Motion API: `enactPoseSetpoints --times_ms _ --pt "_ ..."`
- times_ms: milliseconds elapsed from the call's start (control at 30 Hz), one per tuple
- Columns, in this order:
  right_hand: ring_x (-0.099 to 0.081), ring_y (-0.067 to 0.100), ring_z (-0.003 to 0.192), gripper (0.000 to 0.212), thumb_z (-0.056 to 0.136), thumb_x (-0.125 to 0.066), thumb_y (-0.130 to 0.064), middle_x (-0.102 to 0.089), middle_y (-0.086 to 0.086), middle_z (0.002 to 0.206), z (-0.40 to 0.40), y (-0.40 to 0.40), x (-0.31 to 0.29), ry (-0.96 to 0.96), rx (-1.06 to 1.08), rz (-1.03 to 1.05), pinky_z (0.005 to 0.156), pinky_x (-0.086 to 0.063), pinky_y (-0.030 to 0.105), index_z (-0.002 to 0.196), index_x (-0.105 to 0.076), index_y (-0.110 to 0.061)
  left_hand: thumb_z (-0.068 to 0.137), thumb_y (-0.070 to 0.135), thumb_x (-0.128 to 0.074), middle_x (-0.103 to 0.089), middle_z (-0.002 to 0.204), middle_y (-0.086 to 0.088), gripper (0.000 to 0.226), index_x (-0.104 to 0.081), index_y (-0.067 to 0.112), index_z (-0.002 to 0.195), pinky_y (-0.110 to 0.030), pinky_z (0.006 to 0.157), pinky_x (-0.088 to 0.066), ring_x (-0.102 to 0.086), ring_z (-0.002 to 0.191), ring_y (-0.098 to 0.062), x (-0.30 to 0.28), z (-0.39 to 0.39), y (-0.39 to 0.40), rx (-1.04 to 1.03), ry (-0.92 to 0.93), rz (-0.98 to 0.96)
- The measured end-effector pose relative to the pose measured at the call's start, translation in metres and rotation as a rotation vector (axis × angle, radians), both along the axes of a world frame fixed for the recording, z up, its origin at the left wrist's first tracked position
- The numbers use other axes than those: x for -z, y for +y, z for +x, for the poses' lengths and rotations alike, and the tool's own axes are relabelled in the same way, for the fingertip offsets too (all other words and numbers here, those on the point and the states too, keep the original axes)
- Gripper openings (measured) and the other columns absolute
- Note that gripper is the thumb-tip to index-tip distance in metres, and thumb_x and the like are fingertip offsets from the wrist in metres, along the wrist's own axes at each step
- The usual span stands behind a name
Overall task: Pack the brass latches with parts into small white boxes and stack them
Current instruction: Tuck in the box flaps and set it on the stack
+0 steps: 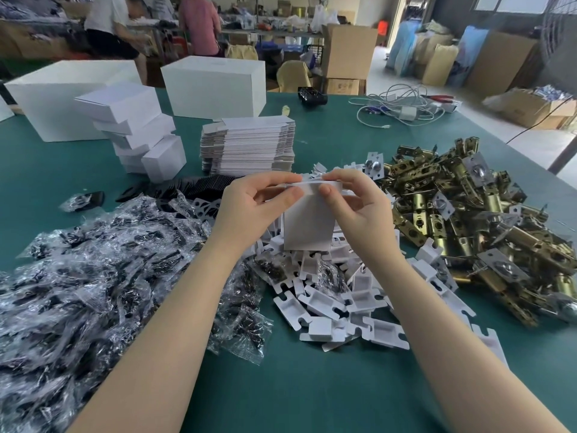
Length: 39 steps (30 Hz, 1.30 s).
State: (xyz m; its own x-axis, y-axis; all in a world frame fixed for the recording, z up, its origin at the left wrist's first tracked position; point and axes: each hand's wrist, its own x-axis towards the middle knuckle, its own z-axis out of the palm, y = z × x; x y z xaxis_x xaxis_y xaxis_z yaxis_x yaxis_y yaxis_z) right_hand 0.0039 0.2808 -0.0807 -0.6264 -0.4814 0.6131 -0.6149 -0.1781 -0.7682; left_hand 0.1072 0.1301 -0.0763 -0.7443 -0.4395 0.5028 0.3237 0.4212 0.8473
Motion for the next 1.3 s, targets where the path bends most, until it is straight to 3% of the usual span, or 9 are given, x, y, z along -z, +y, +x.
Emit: enactPoseSetpoints --times_ms 333,533,767,900,1000,1167,1300 --pt "-0.061 0.001 0.085 0.015 0.093 -0.068 -0.017 -0.067 -0.024 0.085 -0.001 0.001 -0.006 -0.060 -0.035 0.000 0.072 -0.047 0.015 0.090 -0.068 -0.032 0.088 0.012 -0.074 -0.076 0.092 0.014 0.016 -0.074 0.026 0.096 -0.016 0.077 -0.053 -0.071 0.088 -0.005 -0.002 -0.002 0.004 0.023 0.032 0.066" --pt "-0.066 0.007 0.082 0.006 0.091 -0.068 -0.014 -0.069 -0.011 0.091 -0.005 0.008 -0.008 -0.127 -0.120 0.043 0.077 -0.055 0.032 0.094 -0.069 -0.019 0.085 0.012 -0.077 -0.077 0.092 0.012 0.017 -0.076 0.026 0.093 -0.018 0.076 -0.055 -0.073 0.087 -0.008 -0.001 0.000 0.001 0.053 0.002 0.102" --pt "-0.066 -0.002 0.080 0.010 0.089 -0.068 -0.013 -0.071 -0.020 0.088 -0.008 0.009 -0.007 -0.127 -0.136 0.046 0.071 -0.052 0.016 0.091 -0.069 -0.023 0.079 0.021 -0.077 -0.077 0.096 0.012 0.017 -0.076 0.022 0.095 -0.017 0.076 -0.055 -0.073 0.091 -0.009 0.000 0.002 0.000 0.068 -0.001 0.123" --pt "-0.067 -0.001 0.078 0.012 0.088 -0.070 -0.015 -0.071 -0.021 0.088 -0.009 0.010 -0.007 -0.094 -0.122 0.056 0.071 -0.053 0.018 0.092 -0.070 -0.026 0.081 0.011 -0.078 -0.077 0.099 0.009 0.016 -0.076 0.017 0.096 -0.019 0.078 -0.056 -0.074 0.092 -0.011 0.000 0.001 -0.002 0.073 0.001 0.120" --pt "-0.069 0.001 0.080 0.015 0.087 -0.072 -0.013 -0.071 -0.020 0.087 -0.010 0.012 -0.007 -0.021 -0.081 0.084 0.073 -0.054 0.019 0.092 -0.069 -0.027 0.083 0.005 -0.077 -0.077 0.097 0.008 0.019 -0.077 0.016 0.098 -0.017 0.078 -0.054 -0.073 0.090 -0.008 0.001 0.001 -0.002 0.076 0.041 0.084" --pt "-0.069 0.019 0.100 0.015 0.086 -0.074 -0.014 -0.072 0.008 0.107 -0.012 0.013 0.004 0.508 0.208 0.087 0.088 -0.055 0.031 0.099 -0.076 -0.006 0.081 0.008 -0.079 -0.073 0.107 0.000 0.023 -0.076 0.023 0.098 -0.029 0.089 -0.057 -0.071 0.104 -0.012 0.012 0.000 0.000 -0.018 0.101 -0.059" --pt "-0.067 0.019 0.107 0.019 0.088 -0.073 -0.015 -0.069 0.010 0.117 -0.011 0.013 0.014 0.554 0.245 0.096 0.092 -0.055 0.030 0.104 -0.075 -0.008 0.082 0.010 -0.079 -0.073 0.110 -0.003 0.022 -0.075 0.022 0.100 -0.031 0.088 -0.058 -0.071 0.102 -0.014 0.015 -0.001 -0.002 -0.046 0.118 -0.091"
